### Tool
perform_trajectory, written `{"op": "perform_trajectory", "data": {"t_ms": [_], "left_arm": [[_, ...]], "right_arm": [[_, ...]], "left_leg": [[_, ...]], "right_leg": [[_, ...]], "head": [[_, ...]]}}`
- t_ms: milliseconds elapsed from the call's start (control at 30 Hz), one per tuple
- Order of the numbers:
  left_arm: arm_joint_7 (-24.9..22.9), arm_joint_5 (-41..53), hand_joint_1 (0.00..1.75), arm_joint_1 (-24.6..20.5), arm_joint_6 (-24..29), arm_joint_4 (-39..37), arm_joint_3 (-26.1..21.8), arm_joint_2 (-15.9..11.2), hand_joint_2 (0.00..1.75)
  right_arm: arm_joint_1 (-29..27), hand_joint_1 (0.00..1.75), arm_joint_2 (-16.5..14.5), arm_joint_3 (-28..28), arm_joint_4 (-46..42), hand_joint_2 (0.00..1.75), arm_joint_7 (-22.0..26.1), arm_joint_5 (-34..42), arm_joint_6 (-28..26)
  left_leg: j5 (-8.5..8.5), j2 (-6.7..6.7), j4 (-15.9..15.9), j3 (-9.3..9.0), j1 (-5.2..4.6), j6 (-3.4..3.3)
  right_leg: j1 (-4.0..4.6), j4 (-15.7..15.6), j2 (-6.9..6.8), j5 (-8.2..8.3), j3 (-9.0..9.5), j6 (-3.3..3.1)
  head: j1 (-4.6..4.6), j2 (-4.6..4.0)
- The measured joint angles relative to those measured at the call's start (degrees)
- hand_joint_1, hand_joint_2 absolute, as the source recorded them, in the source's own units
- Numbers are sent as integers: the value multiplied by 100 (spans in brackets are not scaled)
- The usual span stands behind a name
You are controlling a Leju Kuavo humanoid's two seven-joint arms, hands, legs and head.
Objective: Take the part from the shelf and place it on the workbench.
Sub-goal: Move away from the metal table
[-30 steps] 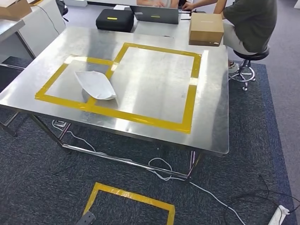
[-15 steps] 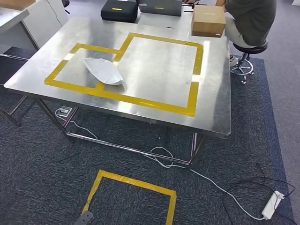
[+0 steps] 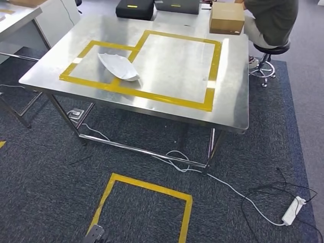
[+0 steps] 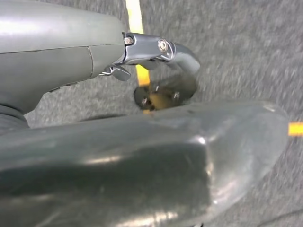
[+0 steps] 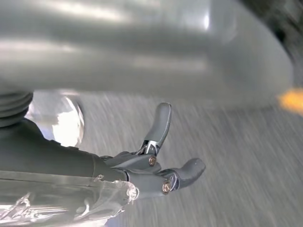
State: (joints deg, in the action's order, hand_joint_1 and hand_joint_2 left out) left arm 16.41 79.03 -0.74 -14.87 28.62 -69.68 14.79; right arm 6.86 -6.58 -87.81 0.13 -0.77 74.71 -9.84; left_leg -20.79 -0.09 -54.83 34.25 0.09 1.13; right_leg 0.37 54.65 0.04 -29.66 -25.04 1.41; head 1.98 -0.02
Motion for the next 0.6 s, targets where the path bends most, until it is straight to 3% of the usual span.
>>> {"op": "perform_trajectory", "data": {"t_ms": [33,67,100,167,200,233,267,300,367,433,467,533,567,600], "left_arm": [[-19,55,0,7,2,45,-38,-15,0],[-5,103,0,12,43,42,-78,-54,0],[57,155,0,10,111,-1,-108,-117,0],[234,284,0,-20,277,-168,-136,-262,0],[291,353,0,-45,355,-270,-139,-327,0],[302,419,0,-66,429,-372,-139,-383,0],[274,477,0,-85,494,-470,-139,-428,0],[227,520,0,-102,545,-563,-136,-465,0],[125,571,0,-147,604,-734,-126,-519,0],[62,579,0,-201,618,-865,-121,-554,0],[38,580,0,-218,620,-915,-120,-573,0],[3,580,0,-212,622,-994,-121,-615,0],[-8,580,0,-205,623,-1023,-121,-635,0],[-11,580,0,-203,624,-1046,-122,-657,0]], "right_arm": [[-13,0,-4,31,-1,0,-20,116,290],[-24,0,-3,67,-1,0,46,234,512],[-36,0,3,105,-2,0,158,343,682],[-50,0,32,171,-2,0,437,490,934],[-59,0,45,196,-2,0,563,524,1009],[-64,0,54,211,-2,0,654,532,1028],[-62,0,57,218,-2,0,712,527,1000],[-54,0,55,219,-2,0,741,519,942],[-29,0,46,219,-2,0,759,513,787],[-14,0,39,219,-2,0,763,531,644],[-12,0,38,219,-2,0,762,542,597],[-25,0,37,220,-2,0,760,554,548],[-34,0,37,220,-2,0,759,556,538],[-41,0,37,221,-2,0,757,559,535]], "left_leg": [[-36,-2,-24,33,10,35],[-180,-3,-124,90,16,65],[-426,-4,-337,179,21,96],[-1014,-3,-1054,397,29,145],[-1165,-3,-1407,469,31,164],[-1168,-2,-1629,470,34,176],[-1047,-2,-1662,378,41,185],[-870,-1,-1491,184,51,193],[-695,-3,-741,-398,76,209],[-789,-13,-127,-778,74,146],[-825,-18,-7,-816,57,90],[-760,-6,-7,-725,44,-27],[-708,4,-13,-674,42,-79],[-648,13,-12,-612,45,-122]], "right_leg": [[-1,-2,-7,55,-48,-45],[-9,-8,-14,123,-110,-93],[-19,-15,-20,200,-183,-132],[-13,-2,-25,343,-353,-166],[-10,10,-32,410,-444,-166],[-8,28,-38,472,-540,-159],[-9,55,-42,525,-637,-148],[-13,91,-43,574,-732,-131],[-9,187,-36,650,-895,-81],[11,258,-35,737,-1002,-23],[15,265,-38,790,-1039,3],[-7,272,-36,828,-1096,63],[-20,353,-32,717,-1146,95],[-29,555,-28,499,-1225,126]], "head": [[-18,0],[-6,0],[7,0],[41,0],[40,0],[42,0],[40,0],[41,0],[44,0],[41,0],[39,0],[37,0],[34,0],[30,0]]}}
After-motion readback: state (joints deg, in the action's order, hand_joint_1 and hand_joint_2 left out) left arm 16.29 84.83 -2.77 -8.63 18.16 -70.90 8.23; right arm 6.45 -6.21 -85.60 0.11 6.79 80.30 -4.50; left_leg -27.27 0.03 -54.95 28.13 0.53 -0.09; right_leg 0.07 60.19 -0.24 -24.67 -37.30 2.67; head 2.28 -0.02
